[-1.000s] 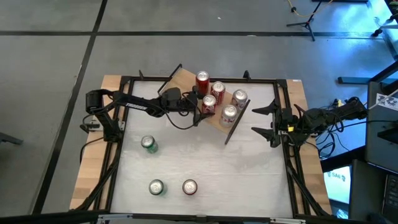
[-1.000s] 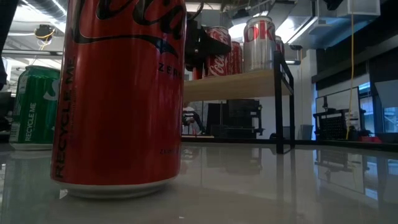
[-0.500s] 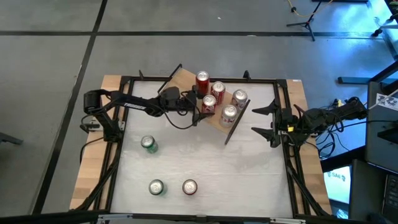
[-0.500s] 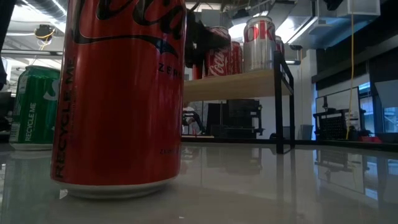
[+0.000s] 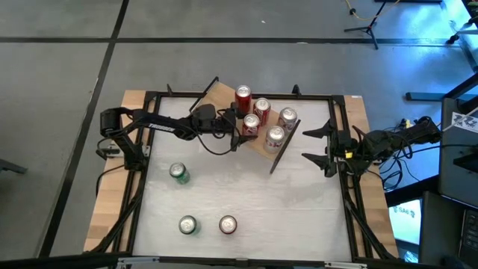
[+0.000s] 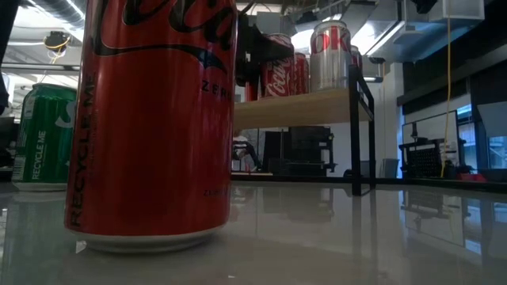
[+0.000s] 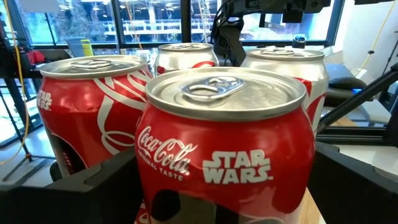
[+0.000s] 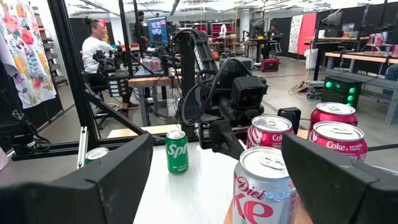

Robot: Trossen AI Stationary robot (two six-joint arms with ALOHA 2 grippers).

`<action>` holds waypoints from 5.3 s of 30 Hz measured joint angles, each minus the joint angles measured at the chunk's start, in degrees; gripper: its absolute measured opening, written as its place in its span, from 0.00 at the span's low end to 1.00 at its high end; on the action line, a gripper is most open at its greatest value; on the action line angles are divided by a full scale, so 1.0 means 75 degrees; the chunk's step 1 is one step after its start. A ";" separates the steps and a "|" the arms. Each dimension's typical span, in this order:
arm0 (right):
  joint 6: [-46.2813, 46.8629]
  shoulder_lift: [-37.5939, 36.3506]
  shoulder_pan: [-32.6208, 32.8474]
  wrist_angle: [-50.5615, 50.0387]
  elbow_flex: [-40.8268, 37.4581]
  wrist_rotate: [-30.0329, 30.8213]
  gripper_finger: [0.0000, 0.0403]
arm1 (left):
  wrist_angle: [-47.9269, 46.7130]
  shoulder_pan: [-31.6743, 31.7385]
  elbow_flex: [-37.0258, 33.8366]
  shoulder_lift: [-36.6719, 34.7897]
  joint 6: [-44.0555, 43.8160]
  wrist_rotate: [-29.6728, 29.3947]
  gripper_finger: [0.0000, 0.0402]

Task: Place canned beverage on shelf
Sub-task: Put the red-white soda can on the shelf aligned with the other red-white soda cans

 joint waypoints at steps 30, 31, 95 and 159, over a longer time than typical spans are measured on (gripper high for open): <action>-0.0003 0.0003 0.0000 -0.0018 0.0000 -0.0799 0.87 | -0.2705 0.0020 -0.0006 -0.1712 0.0013 -0.0028 0.93; -0.0003 0.0030 0.0000 -0.0016 0.0000 -0.0799 0.87 | -0.2737 0.0020 -0.0006 -0.1760 0.0015 -0.0098 0.93; -0.0006 0.0204 0.0000 -0.0016 0.0000 -0.0799 0.87 | -0.2522 -0.0816 -0.0006 -0.0705 -0.0011 -0.2600 0.84; -0.0011 0.0204 0.0000 -0.0021 0.0000 -0.0796 0.87 | -0.2534 0.0382 -0.0004 -0.0708 0.1021 0.0577 0.74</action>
